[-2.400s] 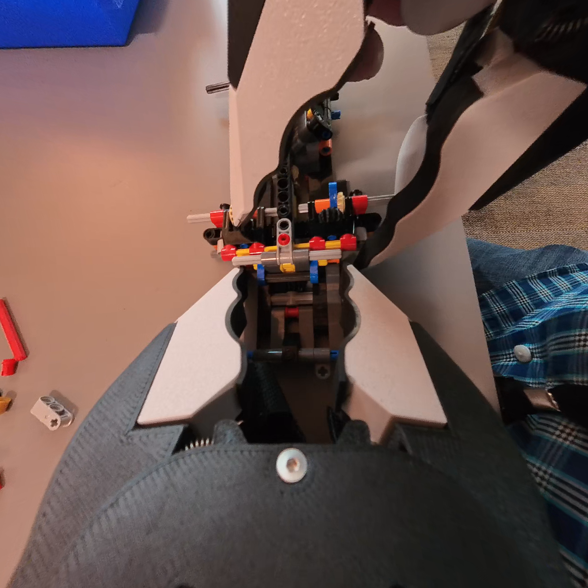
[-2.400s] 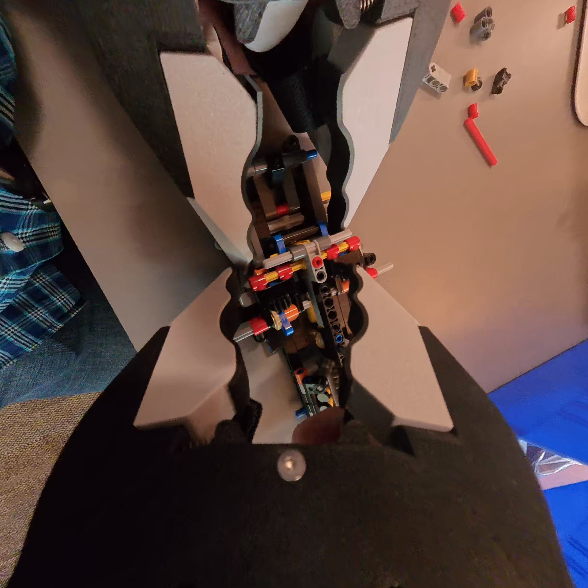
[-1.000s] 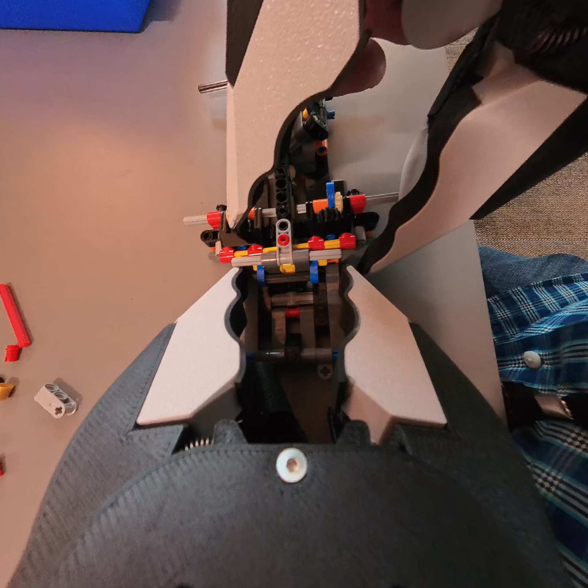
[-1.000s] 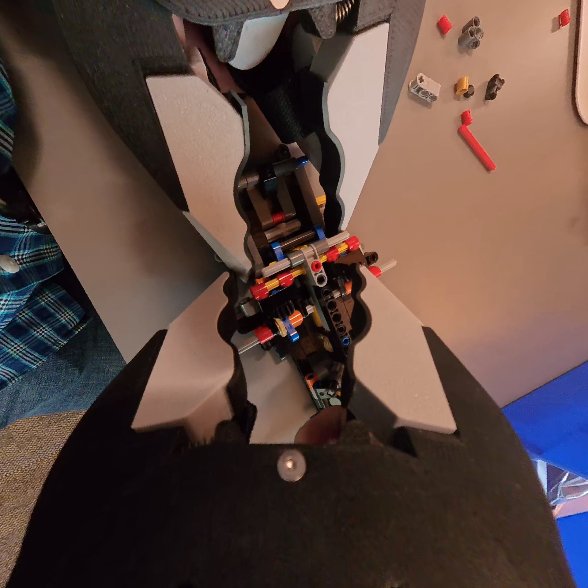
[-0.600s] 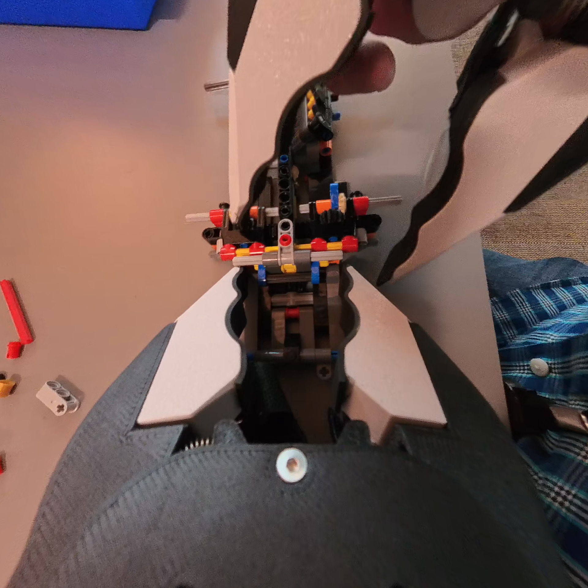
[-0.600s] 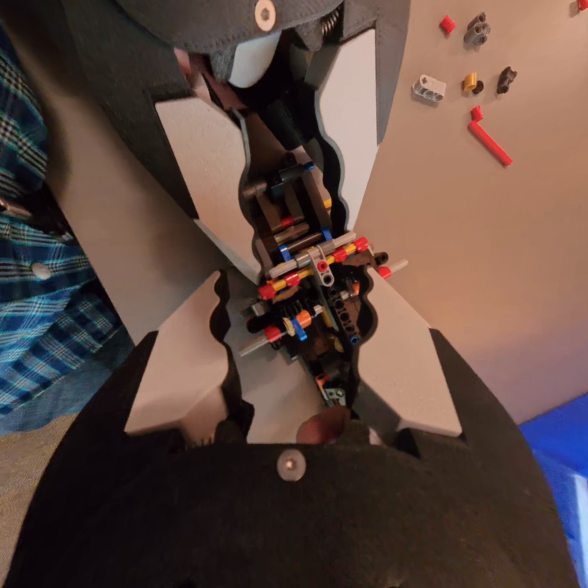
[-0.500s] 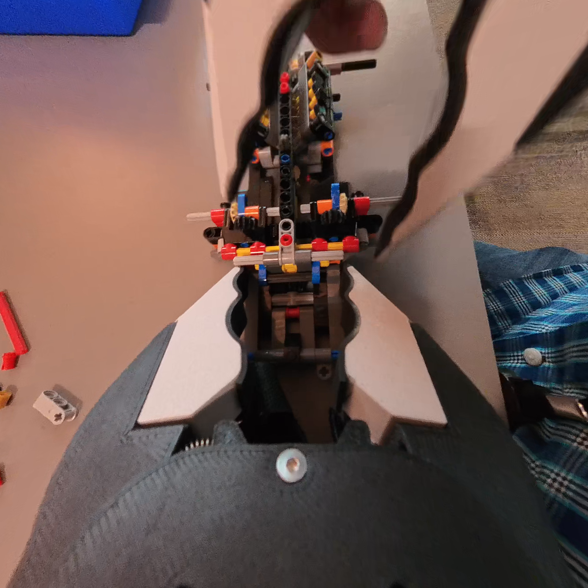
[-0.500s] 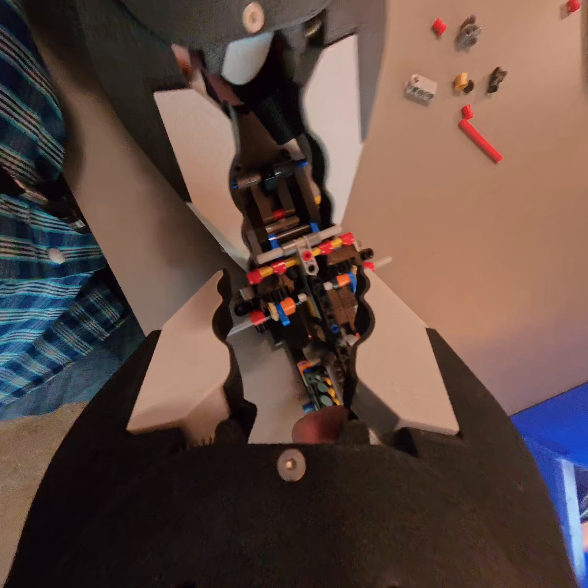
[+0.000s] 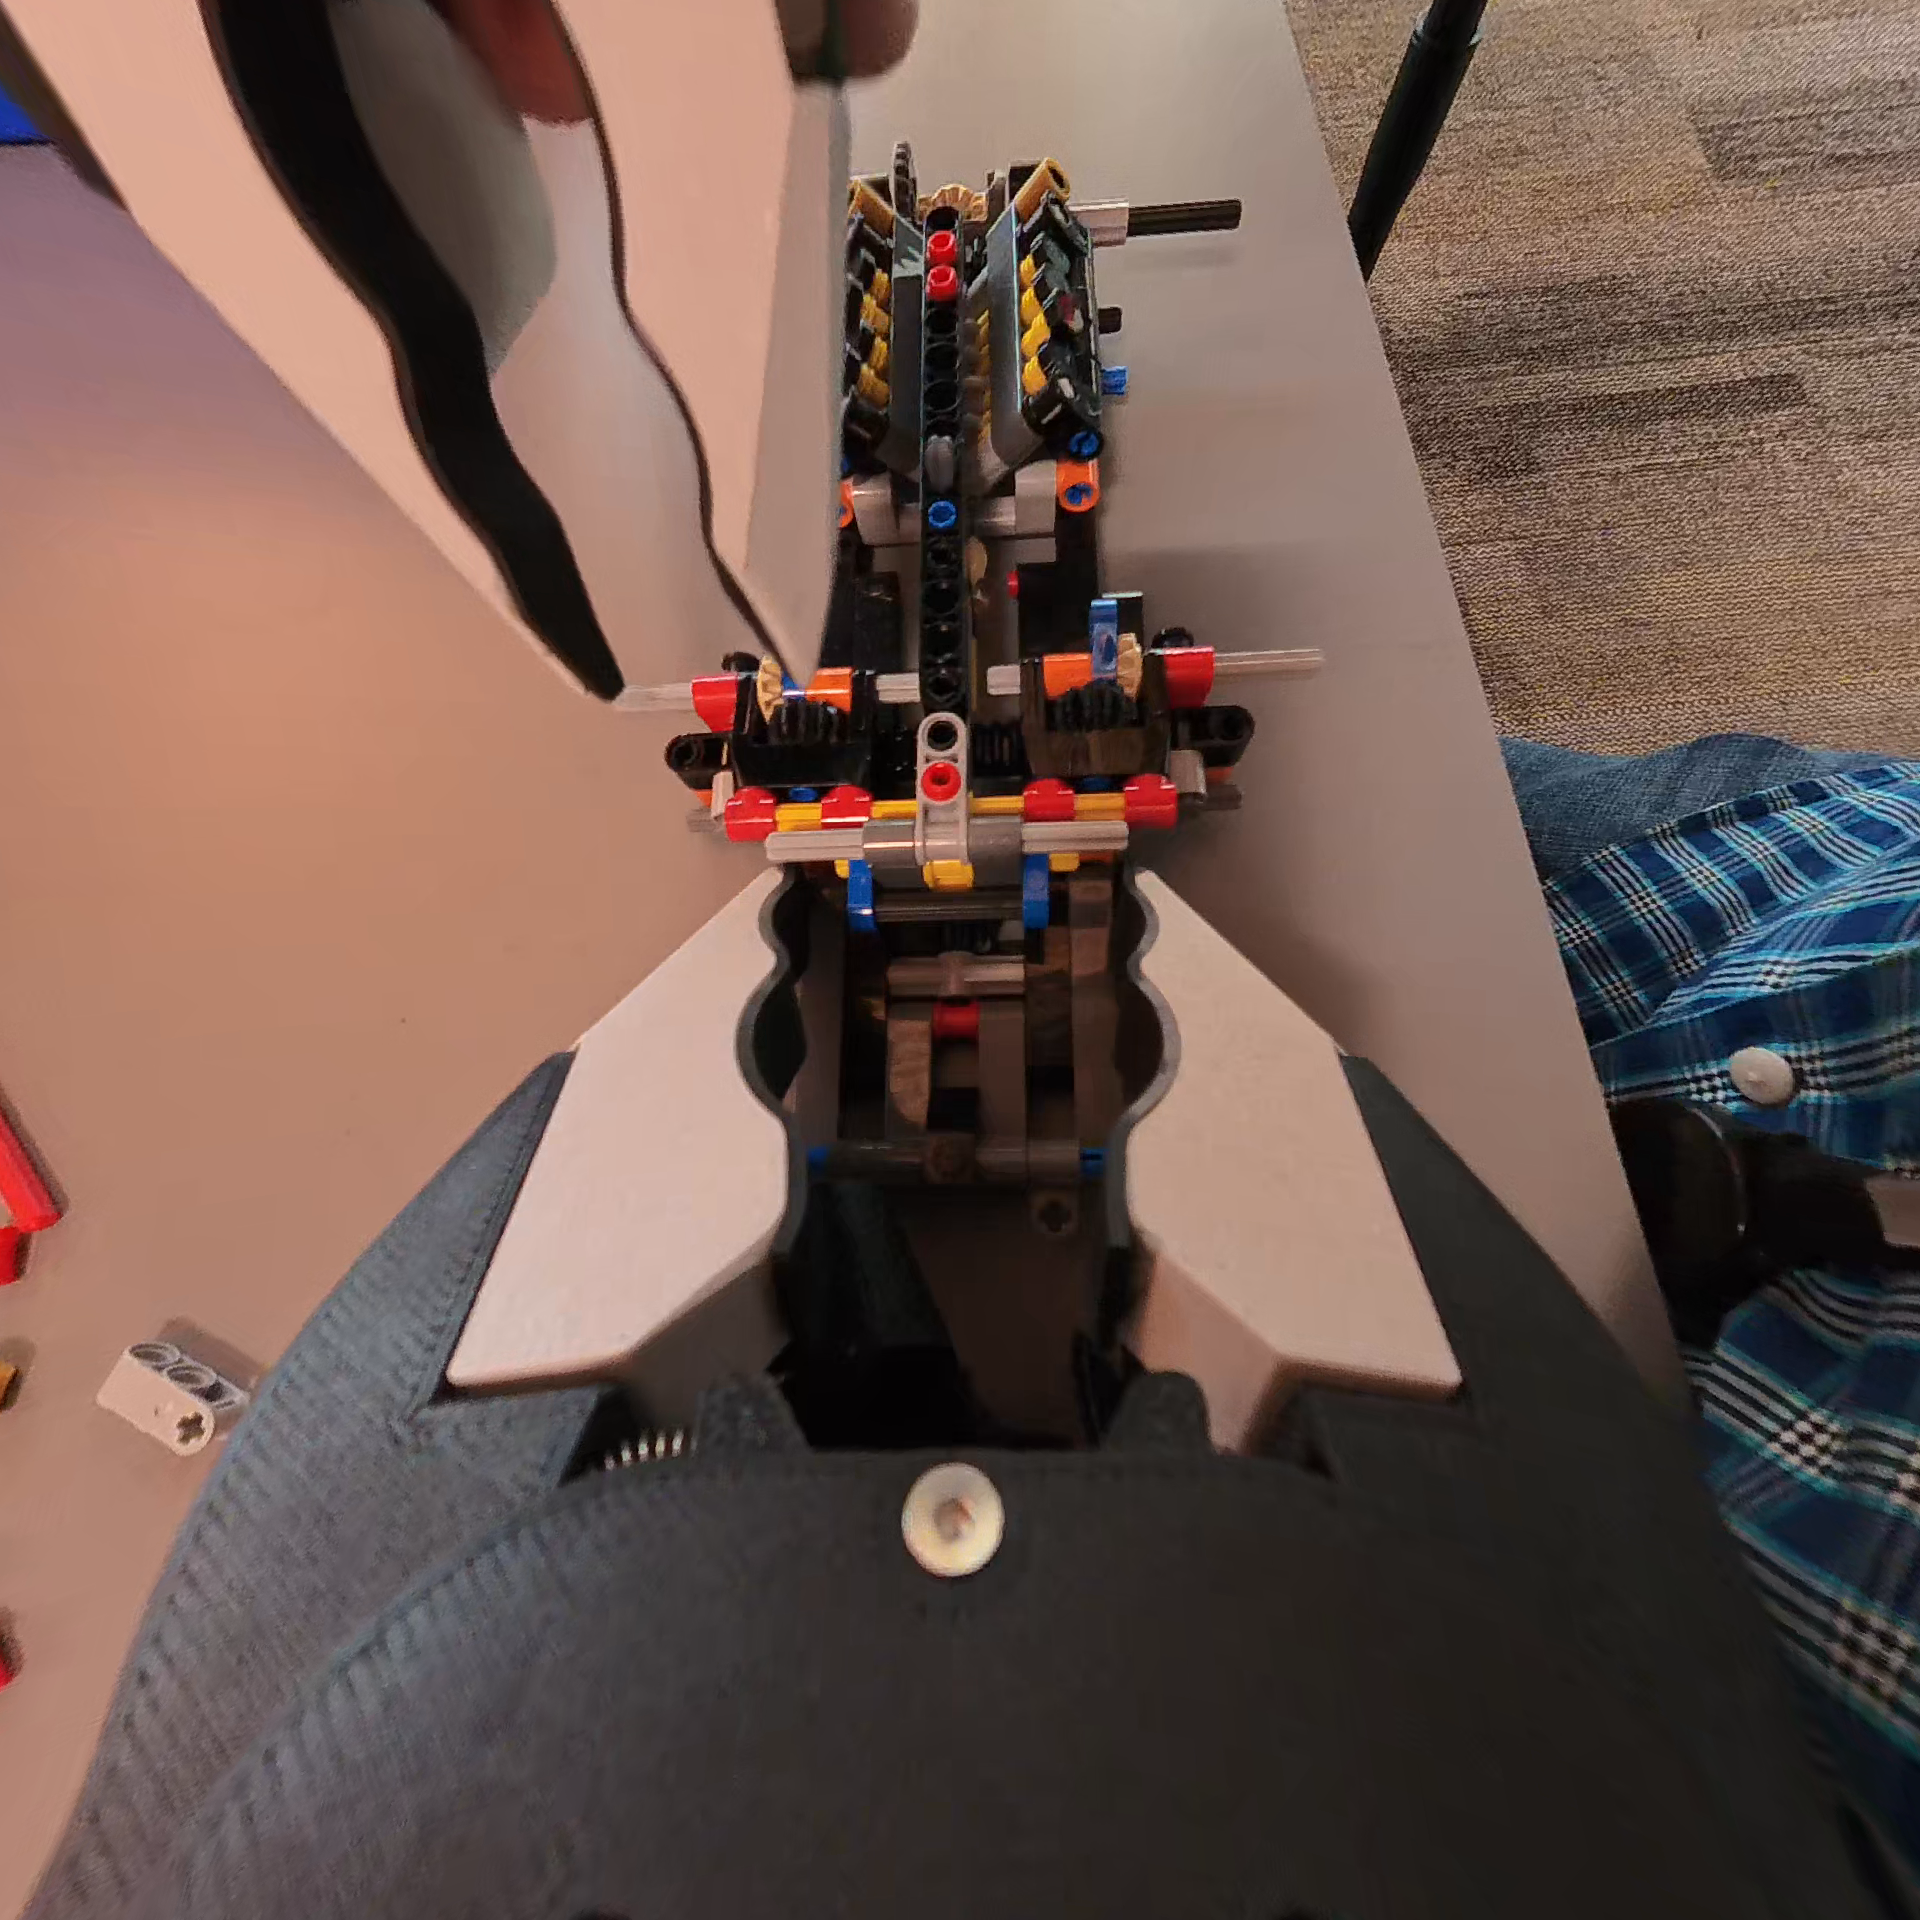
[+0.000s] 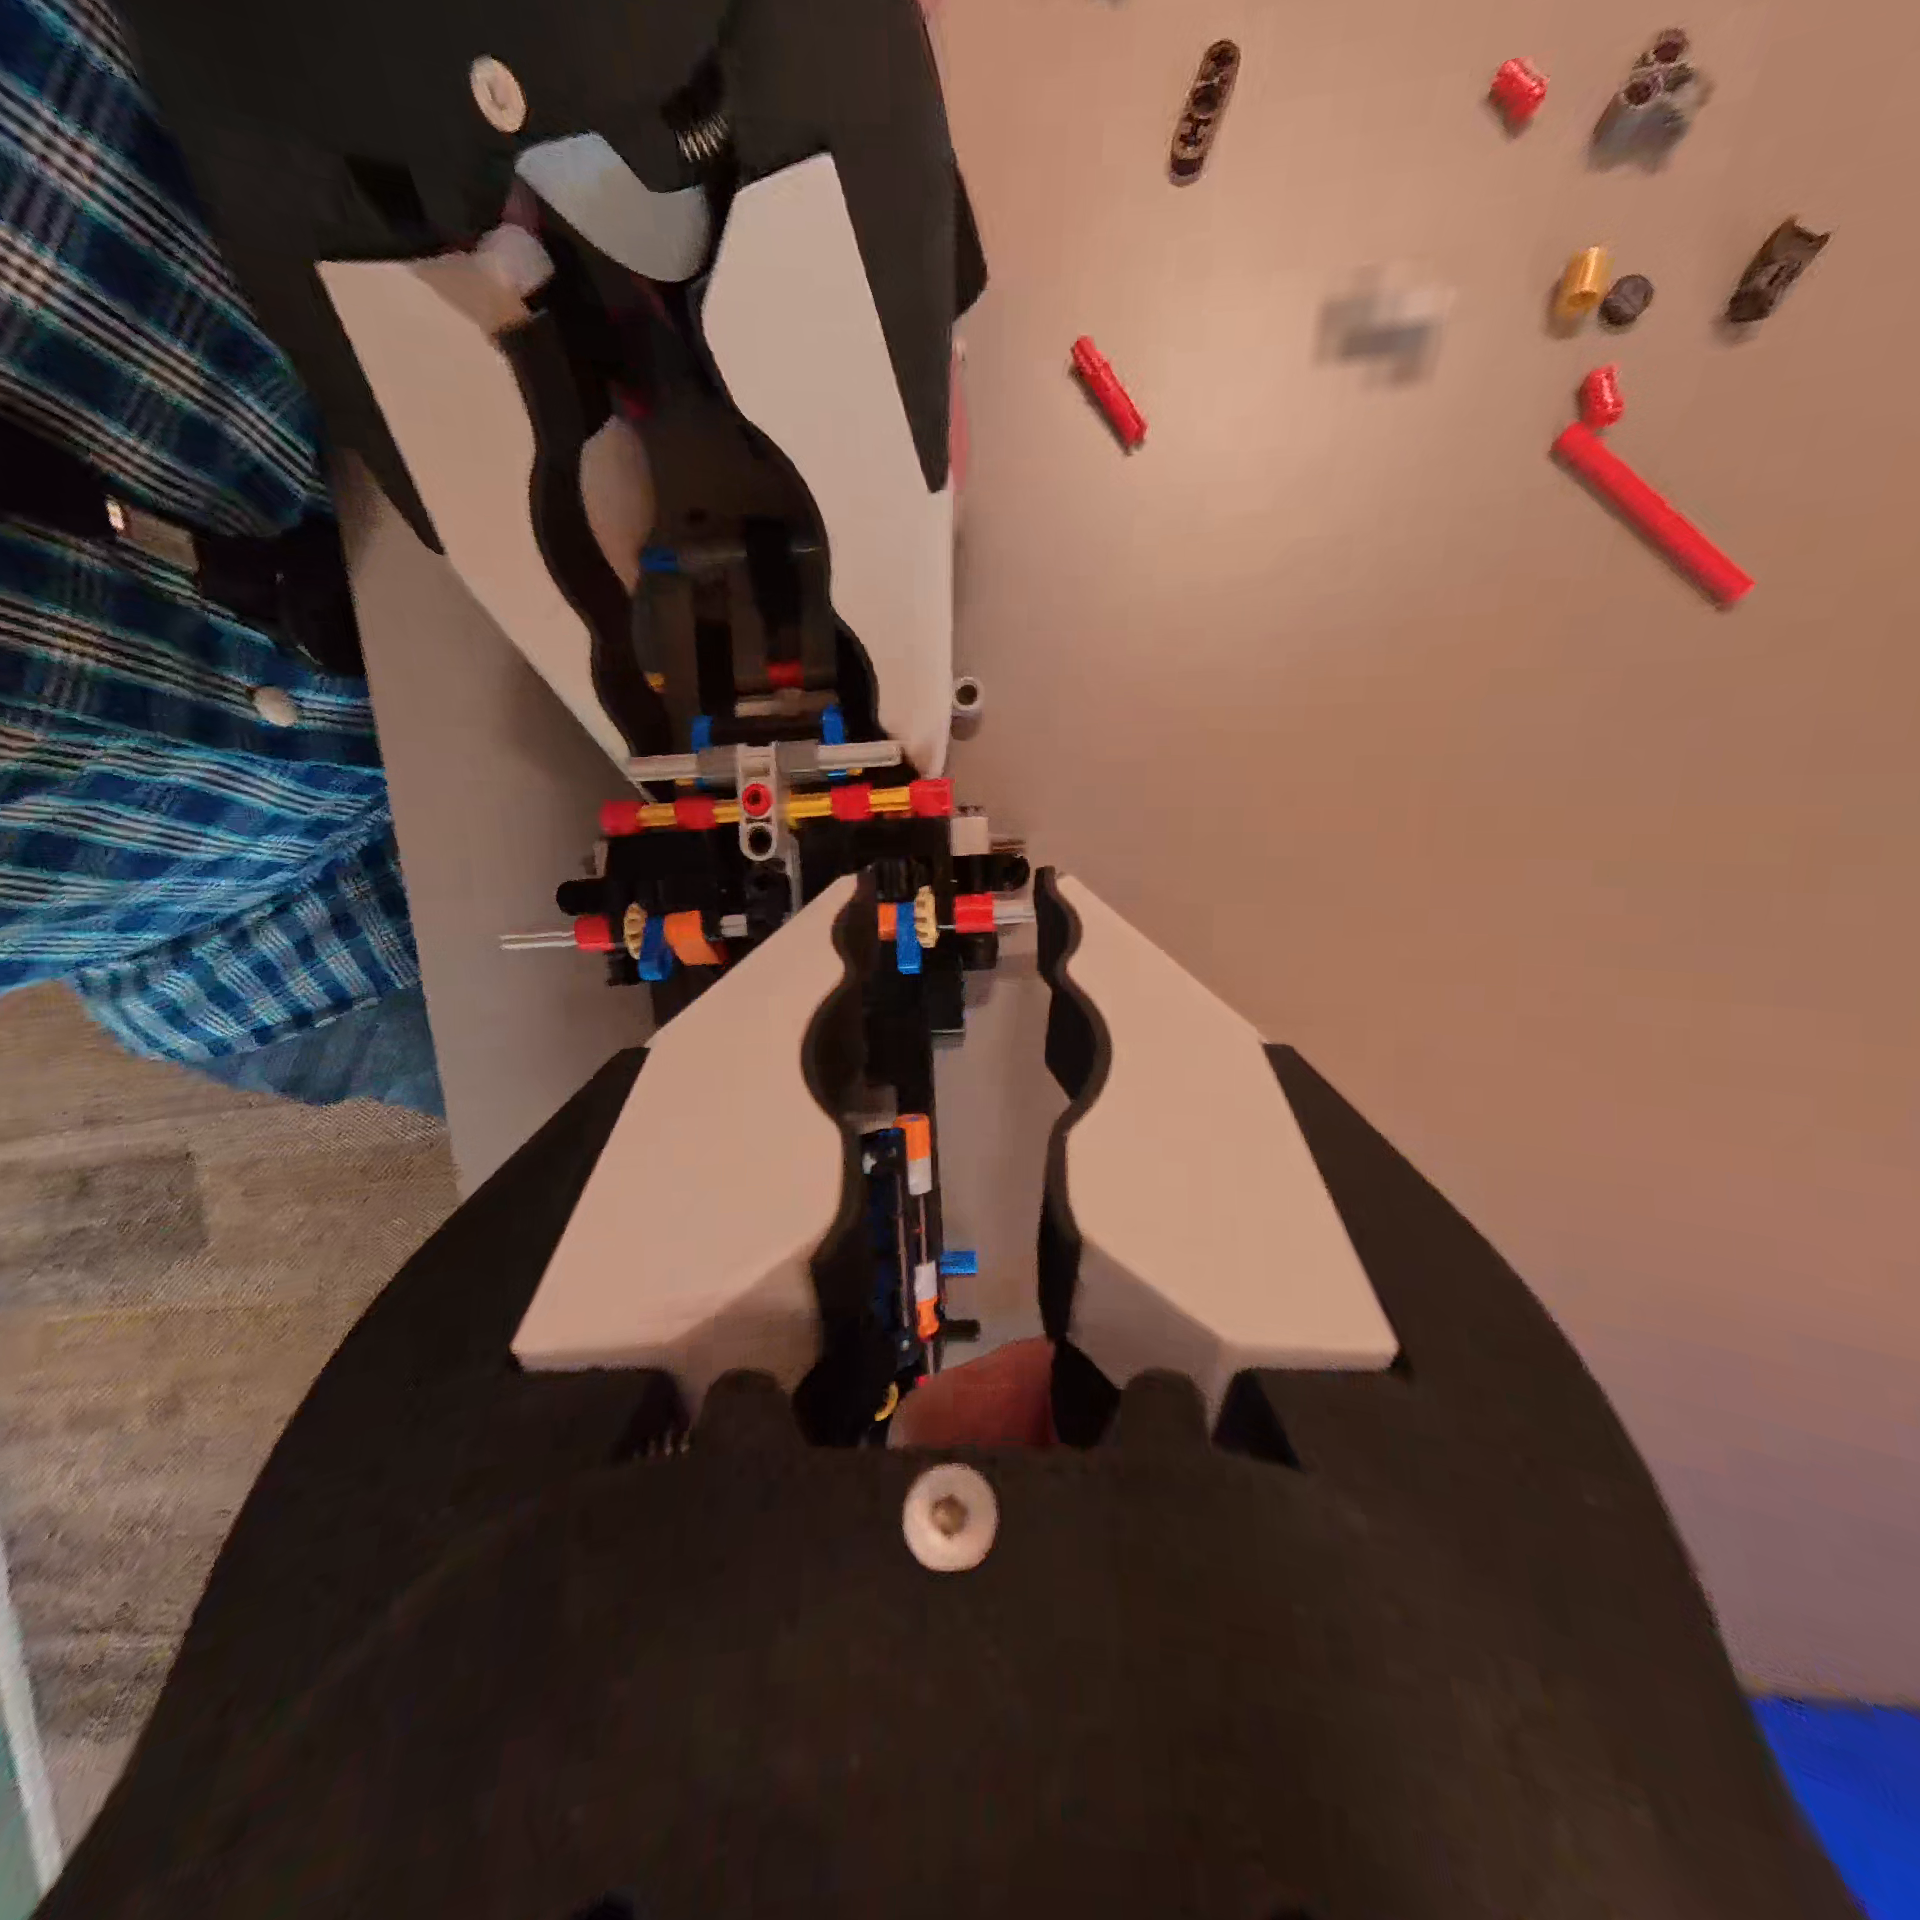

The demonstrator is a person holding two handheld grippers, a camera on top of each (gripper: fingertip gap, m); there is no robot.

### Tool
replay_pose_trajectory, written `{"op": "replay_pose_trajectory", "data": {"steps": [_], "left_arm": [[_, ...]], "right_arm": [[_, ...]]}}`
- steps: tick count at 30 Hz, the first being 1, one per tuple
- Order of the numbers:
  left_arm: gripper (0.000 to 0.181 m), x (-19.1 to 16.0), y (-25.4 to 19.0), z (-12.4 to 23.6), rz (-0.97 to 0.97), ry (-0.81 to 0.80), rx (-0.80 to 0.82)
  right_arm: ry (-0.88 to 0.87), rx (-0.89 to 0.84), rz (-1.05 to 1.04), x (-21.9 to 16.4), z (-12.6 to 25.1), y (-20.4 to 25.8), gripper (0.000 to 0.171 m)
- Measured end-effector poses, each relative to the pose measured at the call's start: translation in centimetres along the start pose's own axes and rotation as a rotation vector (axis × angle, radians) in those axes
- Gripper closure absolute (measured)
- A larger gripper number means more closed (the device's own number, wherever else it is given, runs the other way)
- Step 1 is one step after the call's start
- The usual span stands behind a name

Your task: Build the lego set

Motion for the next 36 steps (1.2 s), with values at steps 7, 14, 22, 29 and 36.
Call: {"op": "replay_pose_trajectory", "data": {"steps": [7, 14, 22, 29, 36], "left_arm": [[0.123, 0.05, 0.03, -0.04, 0.000, 0.000, -0.001], [0.123, 0.11, 0.06, -0.07, 0.000, 0.000, -0.002], [0.123, 0.21, 0.09, -0.07, 0.004, -0.001, -0.009], [0.123, 0.28, 0.08, -0.07, 0.000, 0.000, -0.007], [0.122, 0.38, -0.02, -0.10, -0.009, -0.001, -0.012]], "right_arm": [[0.018, 0.064, 0.012, 0.05, -1.08, 0.26, 0.151], [0.015, 0.143, 0.014, -0.11, -1.10, 0.29, 0.158], [0.058, 0.181, 0.032, -0.33, -1.11, 0.11, 0.158], [0.056, 0.196, 0.028, -0.30, -1.13, 0.02, 0.159], [0.068, 0.274, -0.006, -0.30, -1.19, -0.21, 0.160]]}}
Point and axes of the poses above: each gripper's, where its closed fingertips meet, z back along the fingers, x out of its top, y = z × x across the jaws, the point moved 5 cm from there along z, back along the fingers, and after that the axes turned 10 degrees about -z, right-handed, at the moved point
